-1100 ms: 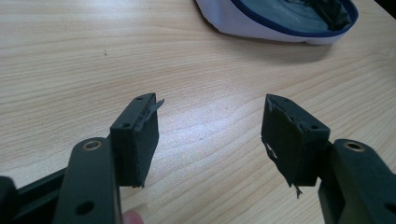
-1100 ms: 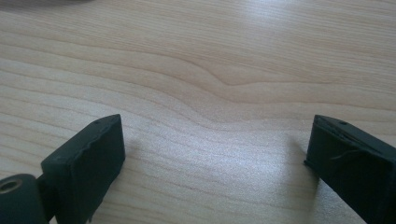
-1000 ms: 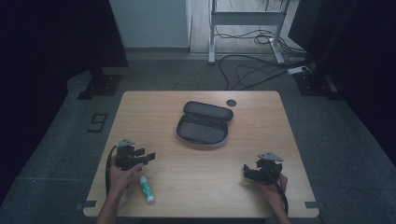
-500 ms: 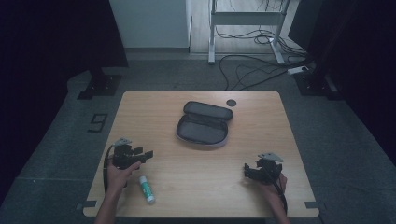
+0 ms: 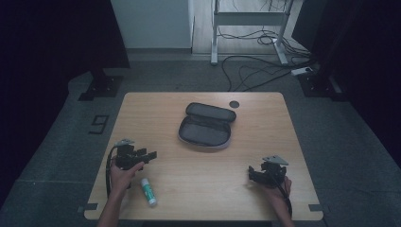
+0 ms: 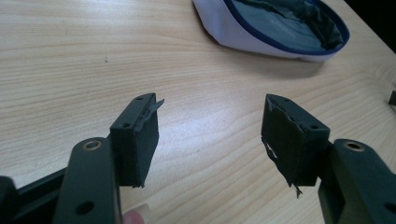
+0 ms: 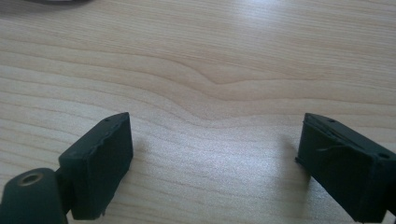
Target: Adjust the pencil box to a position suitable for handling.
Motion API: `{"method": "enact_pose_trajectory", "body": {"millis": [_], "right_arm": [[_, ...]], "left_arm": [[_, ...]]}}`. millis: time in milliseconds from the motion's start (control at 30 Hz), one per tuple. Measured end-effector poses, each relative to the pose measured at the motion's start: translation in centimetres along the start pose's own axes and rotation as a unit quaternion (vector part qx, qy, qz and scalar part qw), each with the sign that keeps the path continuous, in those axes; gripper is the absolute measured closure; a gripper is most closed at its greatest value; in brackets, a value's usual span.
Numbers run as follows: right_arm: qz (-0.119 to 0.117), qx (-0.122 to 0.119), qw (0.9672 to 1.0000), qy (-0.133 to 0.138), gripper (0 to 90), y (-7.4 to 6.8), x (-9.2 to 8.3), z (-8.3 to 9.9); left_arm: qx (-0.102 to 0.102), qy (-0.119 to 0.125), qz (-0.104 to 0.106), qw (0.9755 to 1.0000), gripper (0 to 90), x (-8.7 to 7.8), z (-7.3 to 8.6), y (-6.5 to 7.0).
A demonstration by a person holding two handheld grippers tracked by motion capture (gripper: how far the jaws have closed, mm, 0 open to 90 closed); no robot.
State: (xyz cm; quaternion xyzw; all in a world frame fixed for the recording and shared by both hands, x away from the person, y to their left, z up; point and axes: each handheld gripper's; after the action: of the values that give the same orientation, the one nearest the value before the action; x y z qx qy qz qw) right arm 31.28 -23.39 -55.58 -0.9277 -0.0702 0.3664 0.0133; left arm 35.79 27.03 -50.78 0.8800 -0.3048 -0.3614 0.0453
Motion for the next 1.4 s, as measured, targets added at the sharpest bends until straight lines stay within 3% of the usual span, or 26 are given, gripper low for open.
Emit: {"method": "enact_pose_trajectory", "body": {"millis": [233,367,467,567,933,1400], "right_arm": [[-0.006,-0.008,0.9999,0.002,13.3,0.0,-0.1,0.1],[-0.011,-0.014,0.9998,0.002,13.5,0.0,-0.1,0.0],[-0.013,-0.015,0.9998,0.002,13.8,0.0,-0.1,0.0],[-0.020,-0.019,0.9996,0.001,13.7,0.0,0.0,0.0],[-0.028,-0.026,0.9993,0.000,13.3,-0.1,0.5,-0.6],[-0.052,-0.051,0.9973,-0.002,15.5,-0.7,1.0,-1.0]], "left_arm": [[0.016,-0.001,-0.002,0.9999,32.7,0.4,-0.3,0.9],[0.009,0.029,0.014,0.9995,31.0,-0.6,-0.8,1.5],[0.014,0.028,0.015,0.9994,30.2,-0.5,-1.2,1.7],[0.032,0.018,0.009,0.9993,29.9,0.1,-1.8,2.1],[0.044,0.024,0.016,0.9986,30.6,1.1,-3.6,3.4],[0.064,0.005,-0.005,0.9979,32.0,3.8,-6.1,4.7]]}}
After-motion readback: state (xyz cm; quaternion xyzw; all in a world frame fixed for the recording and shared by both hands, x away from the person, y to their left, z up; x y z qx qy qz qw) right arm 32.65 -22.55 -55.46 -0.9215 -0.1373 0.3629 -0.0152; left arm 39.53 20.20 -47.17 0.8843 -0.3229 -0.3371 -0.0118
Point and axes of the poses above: each handheld gripper's, and its own axes: x roughly forward along the jaws, z roughly out of its underside, y roughly to its right, and after that the axes turned 5 degrees about x, right-handed
